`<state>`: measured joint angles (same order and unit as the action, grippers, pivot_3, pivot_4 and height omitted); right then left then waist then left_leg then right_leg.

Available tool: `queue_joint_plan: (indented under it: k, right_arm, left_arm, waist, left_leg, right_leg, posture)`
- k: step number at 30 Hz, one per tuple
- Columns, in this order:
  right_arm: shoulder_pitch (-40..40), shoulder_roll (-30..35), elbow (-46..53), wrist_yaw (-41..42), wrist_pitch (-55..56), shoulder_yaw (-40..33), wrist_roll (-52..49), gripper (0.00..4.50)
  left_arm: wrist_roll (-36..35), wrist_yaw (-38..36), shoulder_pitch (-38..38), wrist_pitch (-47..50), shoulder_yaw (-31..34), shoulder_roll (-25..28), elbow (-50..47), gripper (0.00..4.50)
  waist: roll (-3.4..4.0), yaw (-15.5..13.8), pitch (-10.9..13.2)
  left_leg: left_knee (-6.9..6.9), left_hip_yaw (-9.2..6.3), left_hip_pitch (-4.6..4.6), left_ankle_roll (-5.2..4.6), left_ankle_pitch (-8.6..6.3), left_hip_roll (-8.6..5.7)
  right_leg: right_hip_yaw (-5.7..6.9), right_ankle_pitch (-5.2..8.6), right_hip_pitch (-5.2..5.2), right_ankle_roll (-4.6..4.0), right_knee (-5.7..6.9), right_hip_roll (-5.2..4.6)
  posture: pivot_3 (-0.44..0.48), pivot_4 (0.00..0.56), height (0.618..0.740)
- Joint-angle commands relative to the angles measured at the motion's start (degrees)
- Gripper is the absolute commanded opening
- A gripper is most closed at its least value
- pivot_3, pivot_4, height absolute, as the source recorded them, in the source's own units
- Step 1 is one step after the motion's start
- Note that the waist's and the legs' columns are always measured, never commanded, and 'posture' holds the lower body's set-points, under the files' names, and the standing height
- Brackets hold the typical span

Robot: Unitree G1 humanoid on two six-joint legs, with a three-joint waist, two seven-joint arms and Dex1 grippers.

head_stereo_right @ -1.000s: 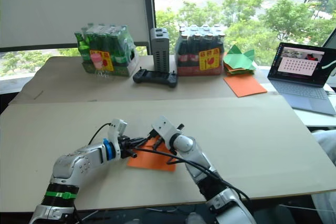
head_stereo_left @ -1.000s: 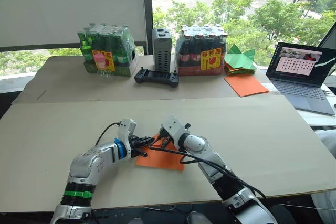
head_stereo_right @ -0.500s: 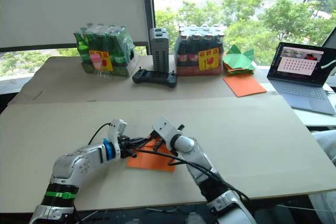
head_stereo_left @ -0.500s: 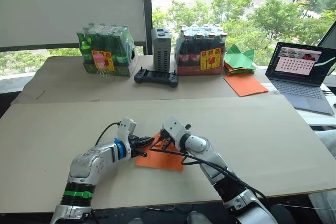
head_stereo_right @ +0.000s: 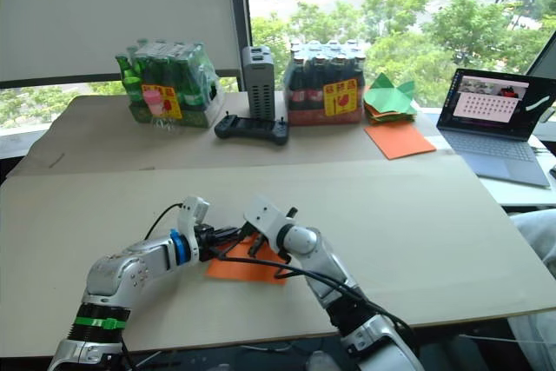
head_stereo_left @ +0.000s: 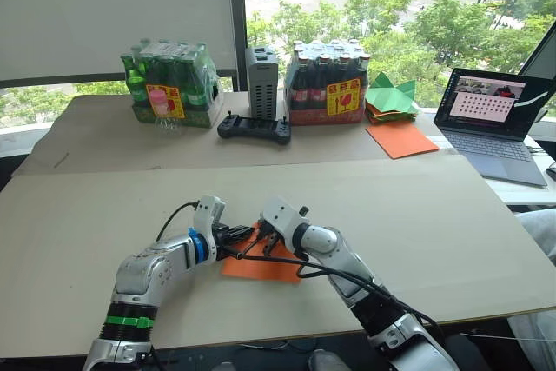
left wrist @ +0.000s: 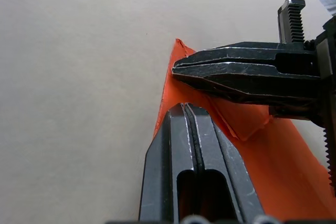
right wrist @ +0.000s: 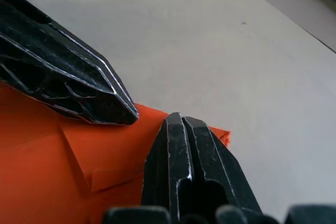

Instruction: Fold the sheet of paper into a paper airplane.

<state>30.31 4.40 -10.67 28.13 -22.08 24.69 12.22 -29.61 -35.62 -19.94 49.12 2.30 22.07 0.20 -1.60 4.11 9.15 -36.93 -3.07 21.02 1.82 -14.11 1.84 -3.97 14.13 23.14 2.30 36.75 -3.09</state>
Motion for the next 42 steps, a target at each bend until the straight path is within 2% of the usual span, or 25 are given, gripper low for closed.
queue_joint_plan:
  k: [1,27,42]
  right_arm:
    - [-2.7,-0.5,-2.8,2.6,-3.0,4.1,0.5,0.0]
    - [-1.6,1.6,-7.1,-5.0,-4.3,0.8,3.0,0.0]
    - [-5.1,5.5,-1.4,-1.4,-5.9,1.9,1.8,0.0]
  left_arm:
    - [0.2,0.8,0.7,1.3,-0.5,-0.2,-0.6,0.04]
    - [-0.5,0.9,1.4,2.1,1.1,1.4,-1.1,0.04]
    - [-0.3,0.9,1.5,2.1,1.1,1.7,-1.1,0.04]
  waist:
    - [0.0,0.0,0.0]
    - [0.0,-0.2,0.0]
    - [0.0,-0.9,0.0]
  left_leg:
    - [0.0,0.0,0.0,0.0,0.0,0.0]
    - [0.0,0.0,-0.03,0.0,0.0,-0.01]
    - [0.0,0.0,0.01,0.0,0.0,-0.07]
  right_leg:
    - [0.0,0.04,0.0,0.07,0.0,0.0]
    - [-0.01,0.08,-0.03,0.13,0.01,-0.02]
    - [0.0,0.08,-0.04,0.14,-0.06,-0.08]
  posture:
    - [0.0,0.15,0.74]
    - [0.0,0.15,0.74]
    - [0.0,0.15,0.74]
